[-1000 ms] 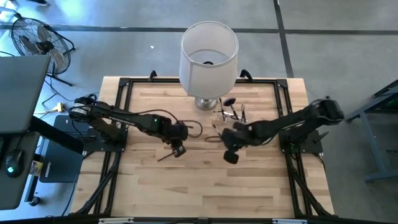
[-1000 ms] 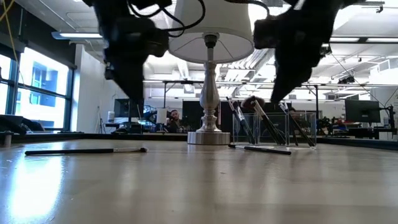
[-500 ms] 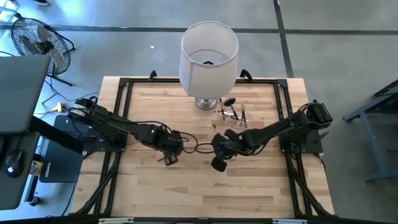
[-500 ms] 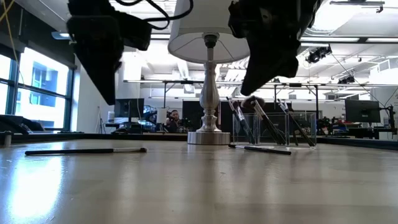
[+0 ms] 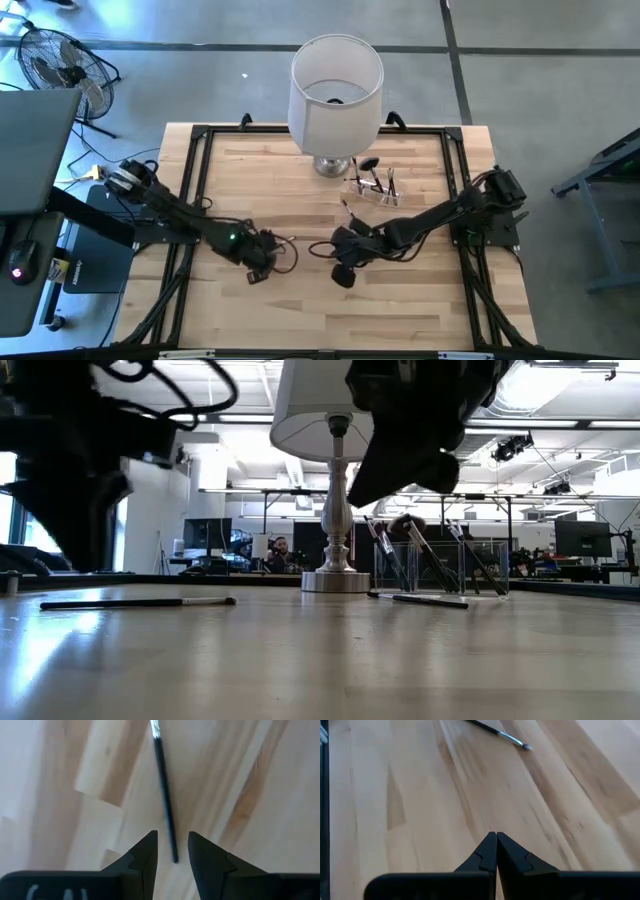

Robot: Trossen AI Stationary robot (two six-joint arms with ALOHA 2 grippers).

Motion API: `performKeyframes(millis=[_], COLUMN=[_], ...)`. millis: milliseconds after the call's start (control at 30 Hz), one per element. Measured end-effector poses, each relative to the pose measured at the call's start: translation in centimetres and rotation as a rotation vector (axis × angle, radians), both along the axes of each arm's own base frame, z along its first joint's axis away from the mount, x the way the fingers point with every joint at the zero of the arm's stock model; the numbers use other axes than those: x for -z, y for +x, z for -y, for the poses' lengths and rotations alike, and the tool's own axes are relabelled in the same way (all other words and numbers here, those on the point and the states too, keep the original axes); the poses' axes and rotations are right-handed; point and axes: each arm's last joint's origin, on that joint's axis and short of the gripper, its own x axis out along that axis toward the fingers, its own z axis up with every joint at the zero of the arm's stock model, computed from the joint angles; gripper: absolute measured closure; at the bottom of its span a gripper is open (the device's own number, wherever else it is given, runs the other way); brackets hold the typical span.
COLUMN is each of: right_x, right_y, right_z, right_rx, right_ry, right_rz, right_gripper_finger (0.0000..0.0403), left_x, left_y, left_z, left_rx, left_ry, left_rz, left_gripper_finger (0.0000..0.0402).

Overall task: Put items in baskets/containers
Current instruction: Put the eyeshadow brush into the transparent organizer

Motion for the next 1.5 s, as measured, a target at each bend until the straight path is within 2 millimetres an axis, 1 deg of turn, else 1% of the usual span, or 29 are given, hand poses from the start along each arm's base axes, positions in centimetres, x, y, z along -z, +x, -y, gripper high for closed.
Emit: performKeyframes(millis=[133,333,467,567,700,867,1000,1133,1233,1367,1500], right_x=[1.4,2.9,3.9,4.6,4.8,5.0,5.3,5.4,5.5,5.8,6.7], right_y=[1.2,3.3,3.8,3.9,3.9,3.9,3.8,3.9,3.8,4.1,4.8], right_z=[-0.4,-0.7,-0.4,0.2,0.8,1.7,2.5,3.1,3.5,4.2,5.0], right_rx=[-0.014,-0.056,-0.013,0.007,0.015,0.014,0.030,0.010,-0.020,-0.057,-0.200], right_ry=[-0.001,-0.057,-0.111,-0.122,-0.128,-0.157,-0.167,-0.204,-0.245,-0.290,-0.286], right_rz=[0.045,0.188,0.196,0.162,0.136,0.108,0.077,0.056,0.034,0.027,0.039], right_gripper_finger=[0.0402,0.0400,0.0399,0.0398,0.0393,0.0373,0.0345,0.0315,0.0297,0.0286,0.0284], left_x=[0.6,0.7,0.7,0.7,0.7,0.7,0.7,0.7,0.6,0.6,0.6], left_y=[-0.8,-1.3,-1.4,-1.3,-1.2,-1.2,-0.9,-0.7,-0.6,-0.6,-0.5], left_z=[0.8,1.6,1.8,1.8,1.8,1.8,1.4,0.9,0.9,1.0,0.9], left_rx=[-0.026,-0.040,-0.051,-0.052,-0.056,-0.078,-0.106,-0.129,-0.136,-0.151,-0.178], left_ry=[-0.025,-0.042,-0.054,-0.060,-0.062,-0.061,-0.064,-0.067,-0.075,-0.083,-0.082], left_rz=[-0.008,-0.005,-0.003,0.003,0.006,0.013,0.017,0.018,0.021,0.032,0.040], left_gripper_finger=[0.0296,0.0296,0.0296,0.0296,0.0296,0.0296,0.0296,0.0296,0.0296,0.0296,0.0296])
